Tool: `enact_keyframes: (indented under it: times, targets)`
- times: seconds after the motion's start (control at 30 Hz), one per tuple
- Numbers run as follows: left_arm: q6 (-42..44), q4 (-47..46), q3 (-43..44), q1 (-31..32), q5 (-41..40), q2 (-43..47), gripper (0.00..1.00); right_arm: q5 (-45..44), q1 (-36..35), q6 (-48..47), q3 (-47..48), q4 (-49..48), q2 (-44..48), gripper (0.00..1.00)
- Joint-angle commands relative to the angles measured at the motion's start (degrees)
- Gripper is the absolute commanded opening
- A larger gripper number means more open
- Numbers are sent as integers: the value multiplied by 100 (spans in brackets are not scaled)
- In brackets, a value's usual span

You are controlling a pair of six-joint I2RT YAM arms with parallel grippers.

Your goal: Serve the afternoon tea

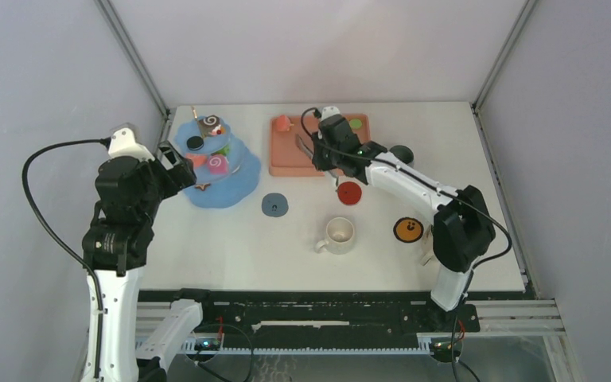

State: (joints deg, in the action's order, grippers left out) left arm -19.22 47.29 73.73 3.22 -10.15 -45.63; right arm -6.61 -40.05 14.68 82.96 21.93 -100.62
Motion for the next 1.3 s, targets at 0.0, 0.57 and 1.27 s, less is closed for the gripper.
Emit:
enact_keyframes:
  times: [0.0, 0.57, 1.27]
  targets:
    - [-54, -256, 195, -34, 75, -58, 86, -41, 189, 99, 994, -129, -412, 26]
    - [-42, -299, 157, -44, 5, -174, 86, 511, 662, 1053, 3476, 280, -2371, 41]
    - [44, -334, 129, -46, -53, -251, 86, 425, 730, 1209, 4074, 492, -2928, 26]
